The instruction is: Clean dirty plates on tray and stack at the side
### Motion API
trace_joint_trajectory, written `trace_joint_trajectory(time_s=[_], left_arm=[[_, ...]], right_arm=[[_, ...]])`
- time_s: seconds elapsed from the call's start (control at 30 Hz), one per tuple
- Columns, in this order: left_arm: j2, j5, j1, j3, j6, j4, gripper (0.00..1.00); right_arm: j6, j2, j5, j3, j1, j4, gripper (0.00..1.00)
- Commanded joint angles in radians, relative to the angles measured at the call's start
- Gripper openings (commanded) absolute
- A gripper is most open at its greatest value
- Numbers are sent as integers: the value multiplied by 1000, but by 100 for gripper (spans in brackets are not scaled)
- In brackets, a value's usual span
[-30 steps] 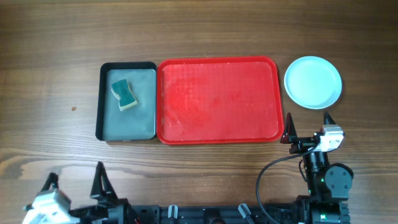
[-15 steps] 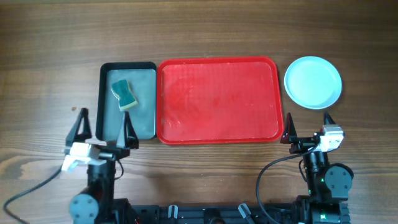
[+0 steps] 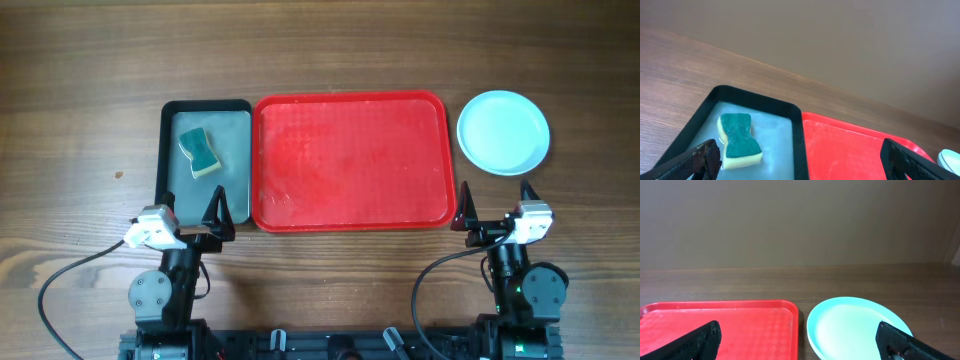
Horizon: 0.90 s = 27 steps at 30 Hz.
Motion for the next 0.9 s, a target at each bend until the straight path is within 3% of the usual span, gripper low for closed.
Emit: trace_joint_trajectory(time_s=[0.0,0.87], left_arm=[[-10,-26,4,-3,-4,-11,100],[-8,-45,8,-3,-4,-11,100]], right_arm=[[-11,-8,-16,-1,3,6,100],[-11,-8,-16,-1,3,6,100]])
